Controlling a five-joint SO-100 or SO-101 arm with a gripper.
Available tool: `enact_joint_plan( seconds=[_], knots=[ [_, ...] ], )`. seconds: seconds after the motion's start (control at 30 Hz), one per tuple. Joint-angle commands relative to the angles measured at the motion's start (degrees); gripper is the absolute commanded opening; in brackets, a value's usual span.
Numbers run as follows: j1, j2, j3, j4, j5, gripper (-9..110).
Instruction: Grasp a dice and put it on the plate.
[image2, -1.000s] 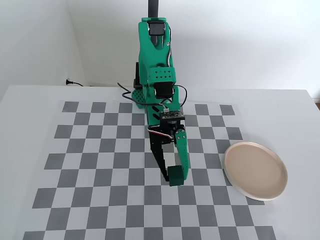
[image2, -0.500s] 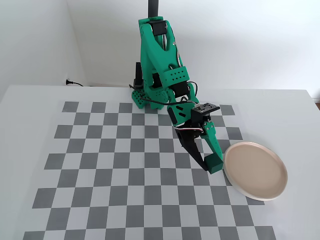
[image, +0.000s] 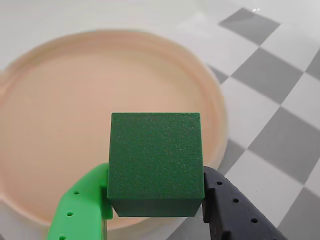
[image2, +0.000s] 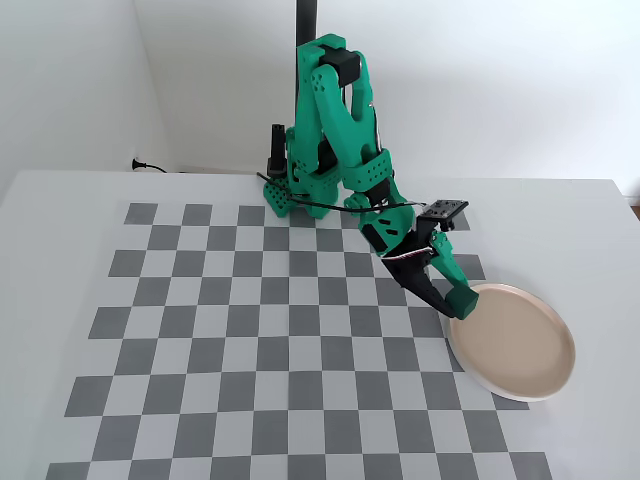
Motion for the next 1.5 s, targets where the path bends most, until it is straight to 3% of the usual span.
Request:
enact_joint_plan(
  seconds=[0.0,0.17,0.37,1.1,1.23,1.47],
  knots=[
    [-1.58,-1.14,-8.09,3.08,2.64,-4],
    [-2.11,-0.53,-20.39,24.08,9.4,-4],
    [-3.25,-3.25,-28.21,32.43,11.51,-4],
    [-1.93,-11.16,-46.23,40.96,11.69,-4],
    [-1.85,-12.57,-48.69,42.36,12.04,15],
    [-1.23,-13.01,-49.04,42.45,11.78,21]
  ],
)
